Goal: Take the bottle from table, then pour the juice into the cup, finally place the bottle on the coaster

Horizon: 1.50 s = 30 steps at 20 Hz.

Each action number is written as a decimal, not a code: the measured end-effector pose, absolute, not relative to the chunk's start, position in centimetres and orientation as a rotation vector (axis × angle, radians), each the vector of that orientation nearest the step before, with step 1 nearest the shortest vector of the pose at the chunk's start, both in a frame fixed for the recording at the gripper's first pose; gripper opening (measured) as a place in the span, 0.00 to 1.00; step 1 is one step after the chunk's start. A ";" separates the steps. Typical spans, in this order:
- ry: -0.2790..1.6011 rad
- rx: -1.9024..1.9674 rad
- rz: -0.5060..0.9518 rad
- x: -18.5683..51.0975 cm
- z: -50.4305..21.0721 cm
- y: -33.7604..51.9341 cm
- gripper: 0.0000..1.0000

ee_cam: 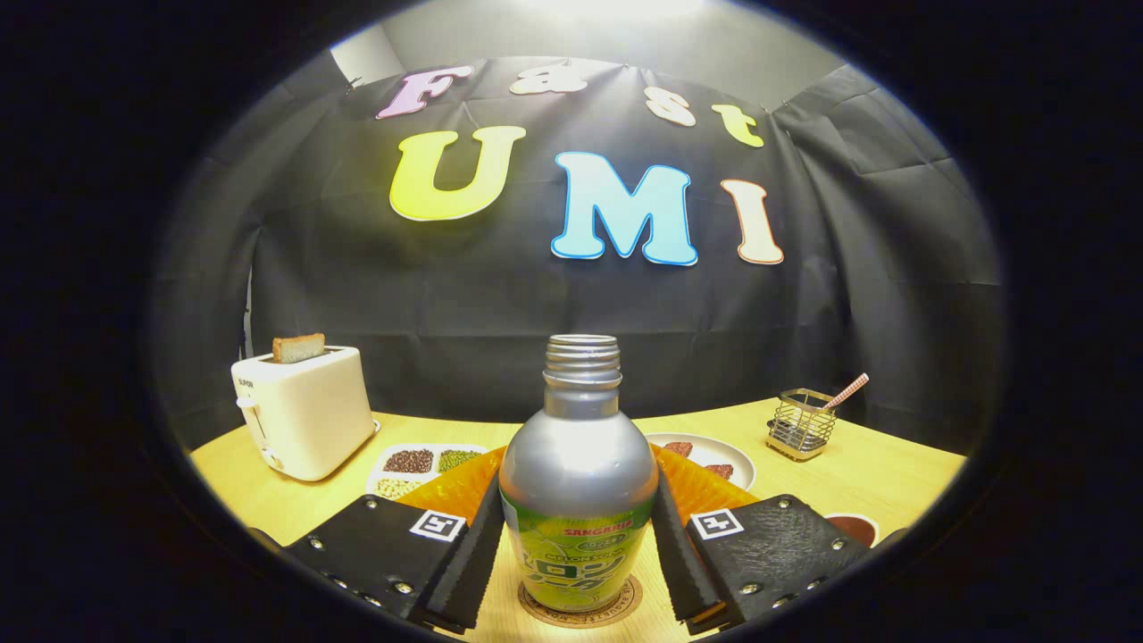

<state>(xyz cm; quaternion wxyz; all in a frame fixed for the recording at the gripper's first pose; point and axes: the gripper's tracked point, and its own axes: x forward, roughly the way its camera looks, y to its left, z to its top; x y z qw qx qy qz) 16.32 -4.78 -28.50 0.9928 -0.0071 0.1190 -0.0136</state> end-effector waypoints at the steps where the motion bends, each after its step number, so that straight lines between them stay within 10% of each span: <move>1: 0.242 -0.035 -0.025 16.4 -28.9 -4.7 0.77; 18: 0.202 -0.027 -0.024 16.4 -30.2 -4.6 0.82; 30: 0.085 -0.023 0.094 14.3 -15.6 -2.6 0.85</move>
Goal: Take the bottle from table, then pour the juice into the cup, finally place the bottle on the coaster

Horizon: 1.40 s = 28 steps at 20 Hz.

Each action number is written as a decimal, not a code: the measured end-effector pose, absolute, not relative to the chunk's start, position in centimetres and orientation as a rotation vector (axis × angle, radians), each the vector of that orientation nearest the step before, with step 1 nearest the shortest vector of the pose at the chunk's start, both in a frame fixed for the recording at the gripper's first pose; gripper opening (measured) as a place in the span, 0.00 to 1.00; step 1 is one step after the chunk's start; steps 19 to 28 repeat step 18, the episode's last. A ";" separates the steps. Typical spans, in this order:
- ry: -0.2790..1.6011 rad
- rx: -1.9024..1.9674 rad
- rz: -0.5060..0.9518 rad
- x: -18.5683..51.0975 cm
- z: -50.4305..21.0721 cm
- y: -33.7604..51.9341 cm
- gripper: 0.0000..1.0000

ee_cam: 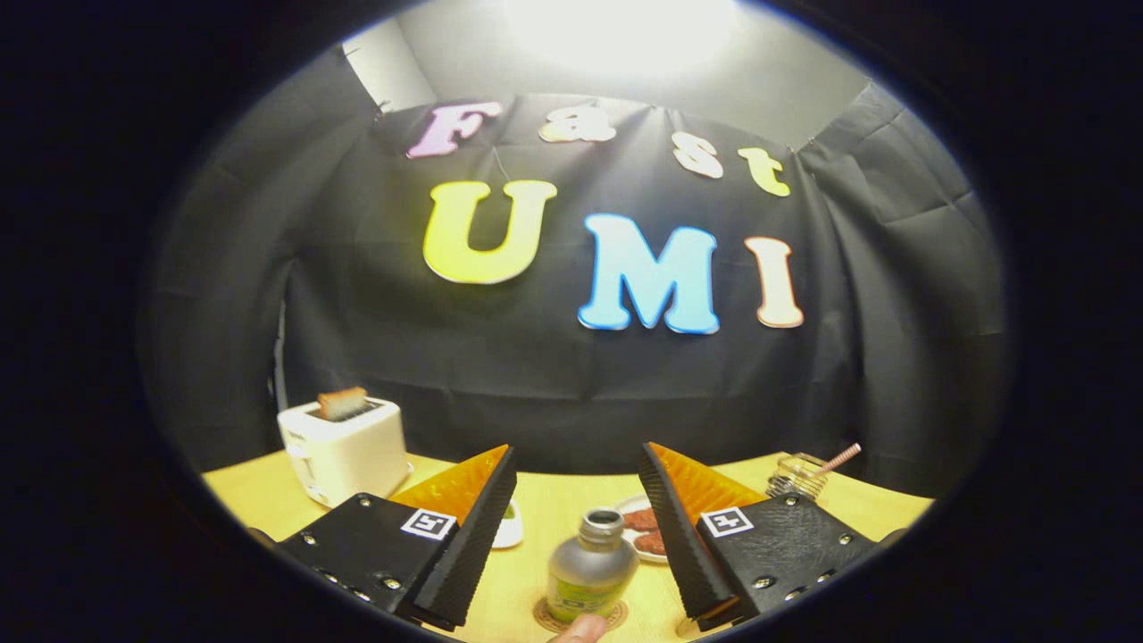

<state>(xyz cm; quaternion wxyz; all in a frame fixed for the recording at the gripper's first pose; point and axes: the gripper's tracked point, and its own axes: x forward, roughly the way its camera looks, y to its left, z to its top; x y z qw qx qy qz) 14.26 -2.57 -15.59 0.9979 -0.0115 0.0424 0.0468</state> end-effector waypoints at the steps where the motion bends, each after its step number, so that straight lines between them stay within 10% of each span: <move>1: 0.087 -0.011 0.100 13.8 -14.1 -2.8 0.85; 11: 0.037 -0.013 0.162 9.4 -0.7 -3.0 0.84; 28: 0.057 0.009 0.175 8.0 0.2 -5.8 0.84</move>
